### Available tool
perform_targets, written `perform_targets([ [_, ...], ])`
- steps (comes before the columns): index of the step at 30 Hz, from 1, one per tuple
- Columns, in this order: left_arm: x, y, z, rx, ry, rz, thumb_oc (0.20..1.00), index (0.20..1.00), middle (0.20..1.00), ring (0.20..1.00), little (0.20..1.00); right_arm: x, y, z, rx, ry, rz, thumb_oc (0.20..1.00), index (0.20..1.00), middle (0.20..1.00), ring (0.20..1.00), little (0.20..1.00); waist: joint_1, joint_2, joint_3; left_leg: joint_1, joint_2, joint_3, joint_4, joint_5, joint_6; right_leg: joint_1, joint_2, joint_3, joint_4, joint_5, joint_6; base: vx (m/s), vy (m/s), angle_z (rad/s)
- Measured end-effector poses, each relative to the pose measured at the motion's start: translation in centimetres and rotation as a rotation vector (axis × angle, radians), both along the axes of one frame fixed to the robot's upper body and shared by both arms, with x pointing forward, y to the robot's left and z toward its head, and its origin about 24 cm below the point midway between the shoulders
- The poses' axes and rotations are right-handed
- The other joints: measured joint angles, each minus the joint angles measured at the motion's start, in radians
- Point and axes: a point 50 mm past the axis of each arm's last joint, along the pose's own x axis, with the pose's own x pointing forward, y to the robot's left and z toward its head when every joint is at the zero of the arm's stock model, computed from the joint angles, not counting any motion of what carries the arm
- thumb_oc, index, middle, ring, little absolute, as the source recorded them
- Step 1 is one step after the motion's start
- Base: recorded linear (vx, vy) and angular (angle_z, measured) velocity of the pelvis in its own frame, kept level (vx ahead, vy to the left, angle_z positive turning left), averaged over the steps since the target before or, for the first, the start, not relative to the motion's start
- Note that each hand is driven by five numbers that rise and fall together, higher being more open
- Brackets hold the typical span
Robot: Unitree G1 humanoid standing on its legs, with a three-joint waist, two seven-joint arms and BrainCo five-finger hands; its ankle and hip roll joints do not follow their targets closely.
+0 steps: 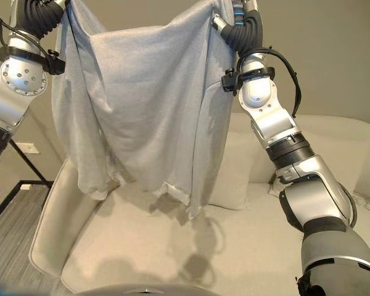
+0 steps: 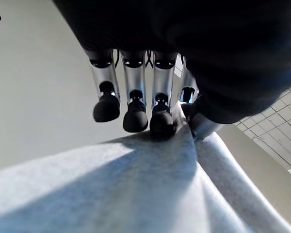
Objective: Hang the clothes on the sofa on the clothes rack.
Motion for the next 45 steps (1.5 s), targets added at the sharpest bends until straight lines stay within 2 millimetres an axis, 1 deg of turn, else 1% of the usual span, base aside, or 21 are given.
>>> perform_targets([
  [4, -0.1, -0.2, 0.0, -0.001, -0.011, -0.015, 0.2, 0.2, 0.2, 0.2, 0.2, 0.1, 1.0, -0.7, -0.027, 0.022, 0.023, 0.2, 0.2, 0.2, 0.2, 0.2, -0.011, -0.035, 0.022, -0.067, 0.035, 0.017, 0.125, -0.033, -0.048, -0.015, -0.052, -0.022, 0.0, 0.022, -0.024, 0.0, 0.4, 0.13],
  [6, 0.0, -0.3, 0.0, -0.014, -0.013, -0.022, 0.2, 0.2, 0.2, 0.2, 0.2, -0.3, 1.9, -0.7, -0.009, 0.009, 0.064, 0.2, 0.2, 0.2, 0.2, 0.2, -0.04, -0.057, 0.041, -0.05, 0.183, 0.037, 0.135, -0.051, -0.083, -0.013, -0.106, -0.002, 0.001, 0.035, 0.024, 0.05, 0.532, -0.04],
  [7, 0.2, -1.0, -0.6, -0.029, -0.004, -0.046, 0.2, 0.2, 0.2, 0.2, 0.2, -0.6, 1.4, -1.3, 0.014, 0.013, 0.063, 0.2, 0.2, 0.2, 0.2, 0.2, -0.044, -0.05, 0.044, -0.038, 0.212, 0.052, 0.14, -0.054, -0.089, -0.006, -0.13, -0.007, 0.004, 0.033, 0.044, 0.04, 0.491, 0.25],
  [8, 0.6, -1.7, -1.5, -0.045, 0.02, -0.069, 0.2, 0.2, 0.2, 0.2, 0.2, -0.5, 0.6, -1.6, -0.004, 0.026, 0.031, 0.2, 0.2, 0.2, 0.2, 0.2, -0.067, -0.01, 0.056, -0.016, 0.215, 0.07, 0.125, 0.022, -0.037, 0.013, -0.15, -0.009, 0.017, 0.024, 0.09, 0.06, 0.672, 0.17],
  [9, 0.6, -2.1, -1.6, -0.046, 0.021, -0.085, 0.2, 0.2, 0.2, 0.2, 0.2, -0.6, -0.1, -0.9, -0.031, 0.012, 0.002, 0.2, 0.2, 0.2, 0.2, 0.2, -0.051, 0.048, 0.058, 0.008, 0.217, 0.091, 0.12, 0.058, -0.075, 0.023, -0.152, 0.008, 0.0, 0.038, 0.133, 0.07, 0.897, 0.28],
  [10, 0.4, -2.3, -1.5, -0.071, 0.002, -0.109, 0.2, 0.2, 0.2, 0.2, 0.2, -0.9, -0.9, -1.0, -0.008, -0.003, -0.012, 0.2, 0.2, 0.2, 0.2, 0.2, -0.047, 0.046, 0.064, -0.017, 0.186, 0.073, 0.126, -0.048, -0.125, 0.005, -0.212, -0.007, 0.027, 0.044, 0.147, 0.02, 0.554, 0.24],
  [11, 0.3, -2.6, -1.5, -0.083, -0.006, -0.127, 0.2, 0.2, 0.2, 0.2, 0.2, -0.9, -1.4, -1.4, 0.011, 0.002, -0.031, 0.2, 0.2, 0.2, 0.2, 0.2, -0.058, 0.04, 0.068, -0.017, 0.125, 0.037, 0.13, -0.092, -0.138, -0.003, -0.265, -0.013, 0.049, 0.043, 0.147, 0.01, 0.599, 0.57],
  [12, 0.3, -2.5, -1.5, -0.083, -0.006, -0.125, 0.2, 0.2, 0.2, 0.2, 0.2, -0.7, -1.3, -2.0, 0.018, 0.026, -0.037, 0.2, 0.2, 0.2, 0.2, 0.2, -0.06, -0.005, 0.083, -0.038, 0.048, 0.03, 0.165, -0.104, -0.128, -0.003, -0.338, 0.007, 0.052, 0.059, 0.13, -0.03, 0.494, 0.43],
  [14, 0.3, -2.6, -1.6, -0.076, -0.004, -0.127, 0.2, 0.2, 0.2, 0.2, 0.2, -0.7, 0.1, -3.7, 0.039, 0.073, 0.006, 0.2, 0.2, 0.2, 0.2, 0.2, -0.036, -0.039, 0.098, -0.107, -0.016, 0.045, 0.287, -0.178, -0.069, -0.042, -0.386, 0.057, 0.064, 0.156, 0.03, -0.14, 0.568, -0.08],
  [15, -0.1, -2.7, -1.2, -0.055, -0.022, -0.133, 0.2, 0.2, 0.2, 0.2, 0.2, -1.1, 1.4, -5.7, 0.086, 0.118, 0.056, 0.2, 0.2, 0.2, 0.2, 0.2, -0.026, -0.093, 0.112, -0.106, -0.057, 0.084, 0.308, -0.182, -0.032, -0.09, -0.424, 0.086, 0.08, 0.275, -0.005, -0.19, 0.501, -0.44],
  [17, -0.5, -2.3, -1.1, -0.026, -0.035, -0.116, 0.2, 0.2, 0.2, 0.2, 0.2, -1.3, 2.7, -6.6, 0.112, 0.135, 0.087, 0.2, 0.2, 0.2, 0.2, 0.2, -0.013, -0.121, 0.115, -0.123, -0.079, 0.124, 0.329, -0.185, -0.006, -0.145, -0.449, 0.081, 0.087, 0.401, 0.0, -0.14, 0.397, -0.47],
  [18, -0.3, -2.4, -1.4, -0.014, -0.025, -0.108, 0.2, 0.2, 0.2, 0.2, 0.2, -1.3, 3.3, -7.1, 0.12, 0.149, 0.099, 0.2, 0.2, 0.2, 0.2, 0.2, -0.007, -0.119, 0.13, -0.13, -0.085, 0.143, 0.33, -0.189, 0.018, -0.174, -0.478, 0.022, 0.127, 0.337, 0.089, -0.12, 0.45, -0.24],
  [20, -0.4, -2.2, -1.6, 0.022, -0.02, -0.089, 0.2, 0.2, 0.2, 0.2, 0.2, -1.1, 2.8, -6.4, 0.134, 0.134, 0.072, 0.2, 0.2, 0.2, 0.2, 0.2, -0.001, -0.133, 0.13, -0.129, -0.136, 0.158, 0.311, -0.173, 0.068, -0.172, -0.456, 0.014, 0.142, 0.447, -0.015, -0.11, 0.471, -0.07],
  [21, -0.4, -2.1, -1.8, 0.026, -0.017, -0.084, 0.2, 0.2, 0.2, 0.2, 0.2, -1.2, 2.6, -6.3, 0.141, 0.124, 0.065, 0.2, 0.2, 0.2, 0.2, 0.2, -0.002, -0.128, 0.134, -0.127, -0.147, 0.154, 0.299, -0.163, 0.082, -0.17, -0.459, 0.03, 0.146, 0.443, -0.01, -0.09, 0.348, 0.26],
  [22, -0.2, -2.4, -2.2, 0.018, -0.005, -0.09, 0.2, 0.2, 0.2, 0.2, 0.2, -1.3, 1.8, -5.9, 0.137, 0.105, 0.036, 0.2, 0.2, 0.2, 0.2, 0.2, -0.004, -0.103, 0.151, -0.099, -0.151, 0.141, 0.245, -0.127, 0.113, -0.167, -0.417, 0.071, 0.217, 0.304, 0.122, -0.06, 0.289, 0.37],
  [23, 0.0, -2.9, -2.6, -0.002, 0.007, -0.105, 0.2, 0.2, 0.2, 0.2, 0.2, -1.2, 1.1, -5.7, 0.115, 0.098, 0.012, 0.2, 0.2, 0.2, 0.2, 0.2, 0.009, -0.076, 0.168, -0.078, -0.131, 0.125, 0.21, -0.103, 0.124, -0.173, -0.349, 0.085, 0.302, 0.141, 0.154, -0.04, 0.165, 0.39],
  [26, -0.3, -2.9, -3.8, -0.041, 0.033, -0.127, 0.2, 0.2, 0.2, 0.2, 0.2, -1.3, 0.4, -5.1, 0.081, 0.076, -0.013, 0.2, 0.2, 0.2, 0.2, 0.2, 0.025, -0.071, 0.173, -0.041, -0.168, 0.118, 0.137, -0.064, 0.13, -0.118, -0.191, 0.079, 0.245, -0.055, 0.14, -0.03, 0.153, 0.13],
  [29, -0.2, -2.6, -5.1, -0.045, 0.086, -0.124, 0.2, 0.2, 0.2, 0.2, 0.2, -1.2, 0.0, -5.5, 0.072, 0.088, -0.027, 0.2, 0.2, 0.2, 0.2, 0.2, 0.02, -0.075, 0.172, 0.004, -0.191, 0.119, 0.094, -0.053, 0.124, -0.043, -0.165, 0.102, 0.131, -0.062, 0.109, 0.04, 0.046, 0.02],
  [33, -0.6, -3.1, -6.0, -0.073, 0.107, -0.166, 0.2, 0.2, 0.2, 0.2, 0.2, -1.4, -1.3, -5.5, 0.06, 0.083, -0.074, 0.2, 0.2, 0.2, 0.2, 0.2, 0.017, -0.073, 0.164, 0.079, -0.161, 0.114, 0.003, -0.013, 0.085, 0.054, -0.111, 0.127, -0.007, -0.019, 0.08, 0.04, -0.051, -0.01],
  [44, -0.8, -5.2, -6.0, -0.111, 0.094, -0.249, 0.2, 0.2, 0.2, 0.2, 0.2, -1.5, -3.4, -4.6, 0.016, 0.062, -0.138, 0.2, 0.2, 0.2, 0.2, 0.2, -0.037, -0.014, 0.143, 0.034, -0.121, 0.066, 0.072, -0.013, 0.059, 0.062, -0.087, 0.113, -0.002, -0.018, 0.042, -0.04, 0.072, 0.08],
  [45, -0.7, -5.1, -5.7, -0.106, 0.083, -0.251, 0.2, 0.2, 0.2, 0.2, 0.2, -1.6, -3.4, -4.4, 0.024, 0.053, -0.137, 0.2, 0.2, 0.2, 0.2, 0.2, -0.043, -0.045, 0.158, -0.022, -0.107, 0.057, 0.155, -0.064, 0.021, 0.042, -0.12, 0.113, -0.001, 0.005, 0.019, 0.07, 0.586, -0.14],
])
